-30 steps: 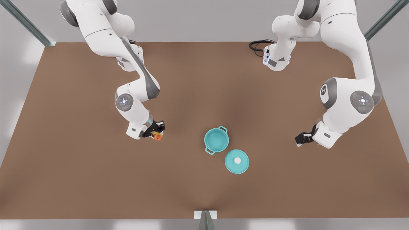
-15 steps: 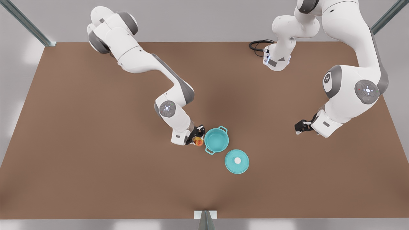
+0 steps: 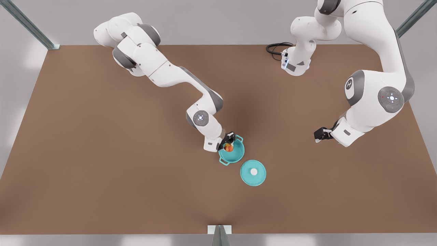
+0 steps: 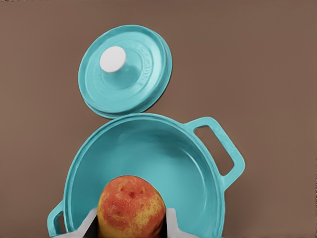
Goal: Open the pot lid and put the potato into the pot
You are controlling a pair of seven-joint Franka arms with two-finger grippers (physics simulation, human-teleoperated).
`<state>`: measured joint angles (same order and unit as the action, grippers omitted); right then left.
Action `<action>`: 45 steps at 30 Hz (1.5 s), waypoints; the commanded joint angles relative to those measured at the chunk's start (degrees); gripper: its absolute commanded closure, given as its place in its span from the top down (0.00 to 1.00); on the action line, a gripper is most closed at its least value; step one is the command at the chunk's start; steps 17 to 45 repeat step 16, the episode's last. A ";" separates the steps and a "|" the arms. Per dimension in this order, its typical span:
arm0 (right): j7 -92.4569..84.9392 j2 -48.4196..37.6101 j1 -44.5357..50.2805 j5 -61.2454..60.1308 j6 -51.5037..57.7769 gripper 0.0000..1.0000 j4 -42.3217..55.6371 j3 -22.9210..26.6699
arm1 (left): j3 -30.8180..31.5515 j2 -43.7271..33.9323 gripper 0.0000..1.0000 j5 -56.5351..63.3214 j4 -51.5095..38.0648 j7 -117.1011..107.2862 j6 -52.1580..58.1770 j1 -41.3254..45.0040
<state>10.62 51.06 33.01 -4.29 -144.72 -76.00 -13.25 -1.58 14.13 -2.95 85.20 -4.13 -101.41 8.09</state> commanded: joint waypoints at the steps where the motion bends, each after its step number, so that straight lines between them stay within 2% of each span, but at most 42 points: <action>1: 7.49 0.01 -0.05 0.51 -1.88 0.49 -0.20 0.06 | 0.00 -0.06 1.00 -0.03 -0.03 1.50 0.08 0.00; 3: 8.72 -0.08 -0.05 0.60 -1.88 1.00 -0.20 0.06 | 0.00 -0.06 1.00 -0.03 -0.03 1.50 0.08 0.00; 6: 9.07 -0.52 -0.05 0.60 -1.88 1.00 0.06 0.06 | 0.00 -0.15 1.00 -0.03 -0.03 1.50 0.16 0.00; 7: 8.63 -3.33 -1.80 0.86 0.13 1.00 -0.03 0.85 | 0.00 -0.15 1.00 -0.03 -0.03 1.50 0.16 0.00; 9: -1.36 -13.43 -10.76 1.74 21.02 1.00 0.06 4.88 | 0.00 -0.06 1.00 -0.03 -0.03 1.50 0.16 0.00; 10: -8.41 -17.83 -13.23 1.57 30.53 1.00 0.06 11.30 | 0.00 -0.06 1.00 -0.03 0.06 1.50 0.16 0.00; 11: -13.95 -20.55 -18.14 1.48 38.53 1.00 0.24 13.42 | 0.00 0.02 1.00 -0.03 0.06 1.50 0.16 0.00; 13: -22.66 -23.19 -28.08 1.48 50.93 1.00 -0.03 15.97 | 0.00 0.02 1.00 -0.03 0.06 1.50 0.16 0.00; 14: -22.66 -23.46 -31.77 1.39 52.43 1.00 0.06 16.50 | 0.00 0.02 1.00 -0.03 0.06 1.50 0.16 0.00; 45: -22.05 -23.46 -33.45 1.13 52.52 1.00 0.06 16.50 | 0.00 0.02 1.00 -0.03 0.06 1.50 0.16 0.00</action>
